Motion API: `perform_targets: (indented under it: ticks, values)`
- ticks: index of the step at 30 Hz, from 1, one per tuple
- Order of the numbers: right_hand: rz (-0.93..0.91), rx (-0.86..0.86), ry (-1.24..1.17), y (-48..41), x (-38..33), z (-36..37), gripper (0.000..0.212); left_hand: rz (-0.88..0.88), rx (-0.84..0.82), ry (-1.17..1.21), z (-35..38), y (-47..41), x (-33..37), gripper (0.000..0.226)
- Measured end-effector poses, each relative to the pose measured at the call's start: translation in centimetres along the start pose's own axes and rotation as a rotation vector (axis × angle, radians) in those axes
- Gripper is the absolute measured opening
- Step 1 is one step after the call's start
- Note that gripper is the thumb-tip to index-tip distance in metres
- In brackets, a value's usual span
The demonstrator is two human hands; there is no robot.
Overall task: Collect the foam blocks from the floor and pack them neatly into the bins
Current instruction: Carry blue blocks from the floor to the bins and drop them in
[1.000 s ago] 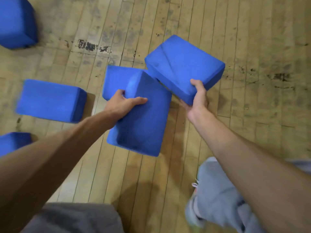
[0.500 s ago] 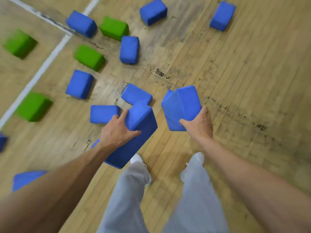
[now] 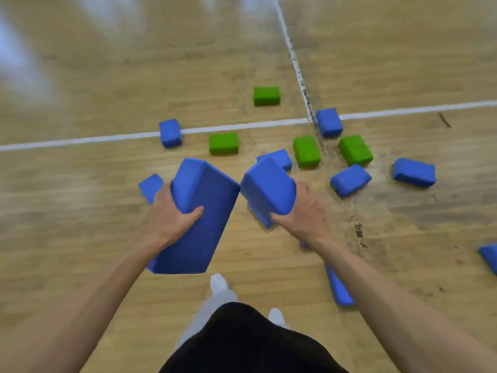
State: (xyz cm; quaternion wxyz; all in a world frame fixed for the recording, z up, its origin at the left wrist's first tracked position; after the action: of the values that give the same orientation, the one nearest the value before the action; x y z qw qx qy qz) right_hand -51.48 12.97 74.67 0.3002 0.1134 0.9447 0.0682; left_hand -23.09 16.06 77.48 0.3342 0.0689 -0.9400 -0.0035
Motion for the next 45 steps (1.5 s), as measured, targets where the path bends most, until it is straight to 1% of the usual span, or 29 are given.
perform_targets:
  ticks: [2,4,9,13,15,18,20,24,28,31,36,38,40,42,45]
  values:
    - [-0.117,-0.056,0.006,0.2,-4.6,0.9,0.087,-0.009,0.092,-0.014,-4.3,2.5,-1.9,0.081]
    - [-0.244,-0.108,0.015,1.1,-9.7,2.5,0.086,-0.061,0.206,-0.024,-8.7,5.3,-4.2,0.079]
    - [-0.542,-0.241,0.029,6.2,-22.8,8.7,0.085,-0.334,0.569,0.088,-17.7,13.6,-12.8,0.084]
    - [-0.728,-0.393,0.052,13.0,-33.0,16.4,0.085,-0.542,0.828,0.114,-23.4,21.8,-21.4,0.08]
    - [-0.797,-0.455,0.075,17.3,-37.7,21.0,0.087,-0.641,0.923,0.12,-25.9,26.3,-26.0,0.079]
    - [-0.876,-0.541,0.109,24.3,-44.0,27.5,0.086,-0.777,1.041,0.114,-28.6,33.4,-32.3,0.086]
    - [-0.938,-0.586,0.126,28.0,-46.6,30.3,0.084,-0.848,1.091,0.121,-29.5,36.9,-34.6,0.086]
    - [-1.05,-0.738,0.166,36.6,-51.9,36.5,0.084,-1.043,1.244,0.114,-31.5,44.8,-39.1,0.084]
    - [-1.169,-0.873,0.212,42.5,-54.9,42.2,0.083,-1.229,1.331,0.165,-30.6,50.3,-42.0,0.081]
    - [-1.26,-0.978,0.287,46.7,-56.5,46.8,0.083,-1.368,1.387,0.155,-29.7,53.2,-43.0,0.083]
    - [-1.415,-1.135,0.402,54.1,-60.0,53.8,0.086,-1.582,1.487,0.136,-30.4,57.2,-44.9,0.083]
    - [-1.476,-1.203,0.427,57.2,-61.6,55.6,0.086,-1.667,1.538,0.123,-31.4,58.8,-45.1,0.085]
    - [-1.544,-1.224,0.452,59.9,-62.8,56.6,0.086,-1.715,1.57,0.12,-32.3,59.8,-45.0,0.08]
    - [-1.637,-1.28,0.486,63.9,-63.9,58.0,0.086,-1.781,1.66,0.094,-33.0,61.3,-45.0,0.077]
    - [-1.735,-1.374,0.527,69.8,-63.5,59.1,0.088,-1.896,1.78,0.068,-31.9,63.8,-43.8,0.08]
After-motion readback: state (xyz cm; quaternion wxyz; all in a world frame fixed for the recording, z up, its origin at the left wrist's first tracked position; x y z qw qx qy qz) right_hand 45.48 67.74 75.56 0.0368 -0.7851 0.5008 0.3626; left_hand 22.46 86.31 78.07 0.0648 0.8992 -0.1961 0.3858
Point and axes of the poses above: each hand's wrist, its own y-axis away from the middle knuckle, its own z-axis out of the palm, x = y × z, the point moved 3 cm from there along -y, towards the middle knuckle, and after that the axes turned 14 degrees about z, right-handed, at the moved point
